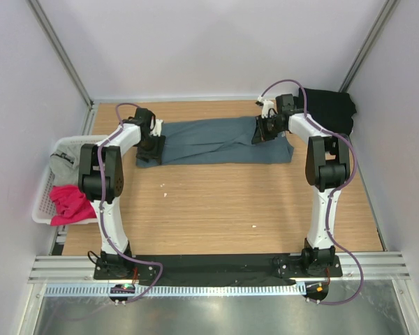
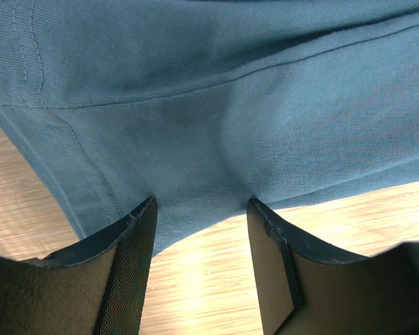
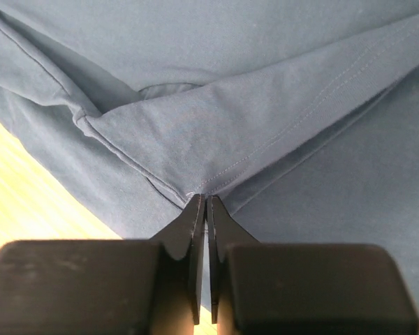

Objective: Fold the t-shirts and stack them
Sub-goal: Fold the tshirt

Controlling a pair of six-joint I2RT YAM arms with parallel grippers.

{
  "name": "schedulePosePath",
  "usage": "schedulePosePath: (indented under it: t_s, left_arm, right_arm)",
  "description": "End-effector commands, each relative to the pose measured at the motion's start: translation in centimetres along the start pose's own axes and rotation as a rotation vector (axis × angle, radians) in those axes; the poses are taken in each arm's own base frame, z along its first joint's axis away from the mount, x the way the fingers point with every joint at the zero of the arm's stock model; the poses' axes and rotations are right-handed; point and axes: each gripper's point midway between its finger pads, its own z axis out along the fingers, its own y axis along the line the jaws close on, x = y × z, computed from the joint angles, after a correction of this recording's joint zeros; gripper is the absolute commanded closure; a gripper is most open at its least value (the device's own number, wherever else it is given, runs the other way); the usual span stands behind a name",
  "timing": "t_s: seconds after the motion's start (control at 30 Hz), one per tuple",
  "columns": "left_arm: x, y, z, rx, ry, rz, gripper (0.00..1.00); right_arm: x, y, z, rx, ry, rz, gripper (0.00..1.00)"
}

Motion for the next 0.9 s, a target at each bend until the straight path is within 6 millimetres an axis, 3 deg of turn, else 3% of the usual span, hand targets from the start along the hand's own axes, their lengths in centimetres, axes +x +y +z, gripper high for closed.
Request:
schedulePosePath:
  t_s: [0.0, 0.13, 0.2, 0.23, 0.3, 0.33, 0.37, 0.43, 0.47, 0.53, 0.6, 0.63, 0.67, 0.7, 0.8, 0.83, 0.87]
  left_arm:
    - [-0.7, 0.5, -0.5, -0.002, -0.030, 0.000, 0.44]
    - [-0.4, 0.6, -0.4, -0.006, -0.023, -0.002, 0.45]
    - [-0.3, 0.6, -0.3, -0.006, -0.020, -0.001, 0.45]
    - [-0.3, 0.7, -0.3, -0.007, -0.020, -0.002, 0.45]
    - [-0.1, 0.7, -0.1, -0.007, -0.017, -0.001, 0.45]
    - [-0.1, 0.8, -0.1, -0.009, -0.016, -0.002, 0.45]
    - [-0.1, 0.8, -0.1, -0.012, -0.017, -0.001, 0.45]
    - [-0.1, 0.9, -0.2, -0.016, -0.020, -0.004, 0.45]
    - [-0.1, 0.9, -0.3, -0.017, -0.021, -0.005, 0.45]
    - [-0.4, 1.0, -0.5, -0.020, -0.032, -0.004, 0.45]
    - [-0.5, 1.0, -0.8, -0.024, -0.041, 0.000, 0.45]
    - [-0.6, 1.1, -0.9, -0.026, -0.044, 0.000, 0.45]
    - [-0.5, 1.1, -0.9, -0.025, -0.044, -0.002, 0.45]
    - [-0.8, 1.1, -1.3, -0.024, -0.056, -0.004, 0.45]
    - [-0.9, 1.1, -1.7, -0.023, -0.070, -0.007, 0.45]
    - [-1.1, 1.0, -2.1, -0.020, -0.084, -0.009, 0.45]
    - [-1.4, 0.9, -2.4, -0.018, -0.094, -0.006, 0.45]
  right_arm:
    - [-2.1, 1.0, -0.9, -0.033, -0.045, -0.025, 0.92]
    - [-3.5, 0.9, -1.1, -0.030, -0.070, -0.037, 0.94]
    - [-4.8, 0.9, -0.8, -0.036, -0.090, -0.047, 0.95]
    - [-6.5, 1.0, -1.3, -0.033, -0.119, -0.063, 0.95]
    - [-7.7, 1.1, -1.0, -0.042, -0.132, -0.066, 0.96]
    - [-7.6, 0.8, 0.3, -0.052, -0.115, -0.057, 0.96]
    - [-9.8, 1.3, -0.3, -0.054, -0.155, -0.085, 0.96]
    - [-10.3, 1.1, 1.3, -0.073, -0.154, -0.078, 0.96]
    - [-12.1, 1.6, 0.9, -0.082, -0.196, -0.101, 0.96]
    - [-13.0, 2.5, 1.5, -0.124, -0.216, -0.087, 0.95]
    - [-14.2, 2.9, 1.4, -0.136, -0.258, -0.091, 0.85]
    - [-13.5, 2.8, 1.8, -0.140, -0.248, -0.069, 0.67]
    - [-14.8, 3.7, 0.5, -0.141, -0.293, -0.102, 0.60]
    - [-14.8, 3.8, 0.0, -0.140, -0.300, -0.106, 0.52]
    - [-15.1, 5.0, -3.2, -0.099, -0.346, -0.156, 0.48]
    - [-13.6, 4.6, -3.0, -0.086, -0.334, -0.156, 0.48]
    - [-14.4, 5.7, -5.3, -0.073, -0.374, -0.183, 0.48]
